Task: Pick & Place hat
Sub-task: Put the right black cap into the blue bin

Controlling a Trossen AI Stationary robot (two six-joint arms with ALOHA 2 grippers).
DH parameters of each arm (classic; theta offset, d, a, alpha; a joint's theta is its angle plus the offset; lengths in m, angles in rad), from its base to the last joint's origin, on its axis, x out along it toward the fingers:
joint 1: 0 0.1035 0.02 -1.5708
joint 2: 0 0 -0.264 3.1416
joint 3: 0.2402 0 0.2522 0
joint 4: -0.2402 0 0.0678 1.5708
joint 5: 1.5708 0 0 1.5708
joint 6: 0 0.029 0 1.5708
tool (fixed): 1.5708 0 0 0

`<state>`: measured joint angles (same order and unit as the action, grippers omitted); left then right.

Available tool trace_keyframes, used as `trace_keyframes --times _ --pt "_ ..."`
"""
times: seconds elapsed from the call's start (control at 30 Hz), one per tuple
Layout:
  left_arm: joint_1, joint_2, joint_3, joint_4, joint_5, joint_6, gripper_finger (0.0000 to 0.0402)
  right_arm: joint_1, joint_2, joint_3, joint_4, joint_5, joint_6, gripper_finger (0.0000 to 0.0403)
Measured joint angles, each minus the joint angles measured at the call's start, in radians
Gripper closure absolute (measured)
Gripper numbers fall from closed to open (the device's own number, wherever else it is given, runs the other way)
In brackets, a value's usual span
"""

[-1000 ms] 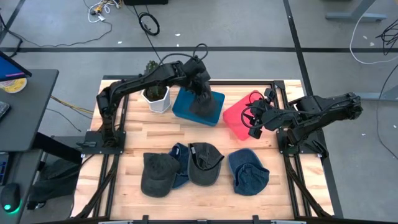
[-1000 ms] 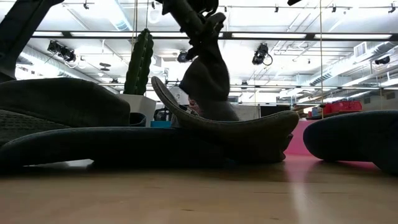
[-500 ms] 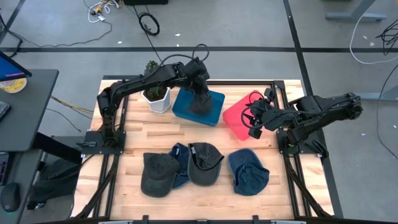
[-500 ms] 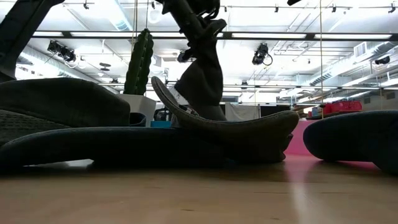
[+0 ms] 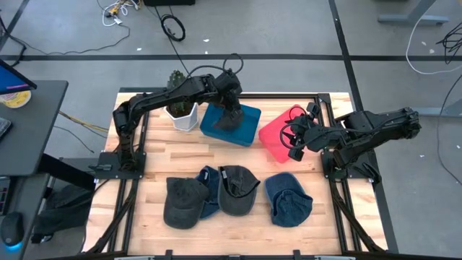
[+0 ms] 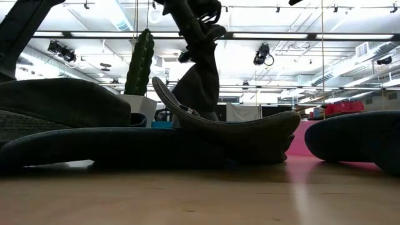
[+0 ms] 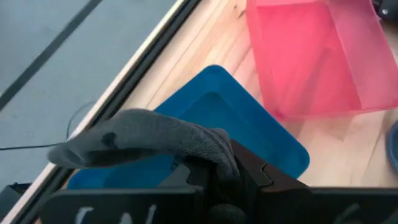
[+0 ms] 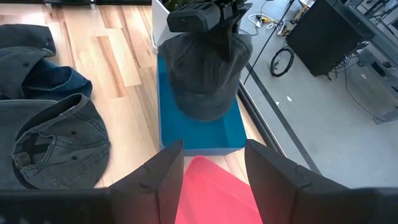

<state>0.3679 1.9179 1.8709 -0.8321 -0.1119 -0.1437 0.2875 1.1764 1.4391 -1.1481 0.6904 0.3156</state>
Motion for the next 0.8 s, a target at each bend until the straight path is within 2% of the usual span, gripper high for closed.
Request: trace_keyframes --times 0.4,0.63,0.8 --pt "-0.008 0.08 0.0 -0.01 -0.002 0.001 0.0365 0.0 0.0 0.0 0.003 0.0 -0.001 0.023" --pt "-0.013 0.1 0.0 -0.036 -0.151 -0.022 0.0365 0.0 0.0 0.0 0.003 0.0 -0.002 0.023" --pt "0.001 0.1 0.0 -0.072 -0.204 -0.029 0.0365 0.0 0.0 0.0 0.003 0.0 -0.002 0.023"
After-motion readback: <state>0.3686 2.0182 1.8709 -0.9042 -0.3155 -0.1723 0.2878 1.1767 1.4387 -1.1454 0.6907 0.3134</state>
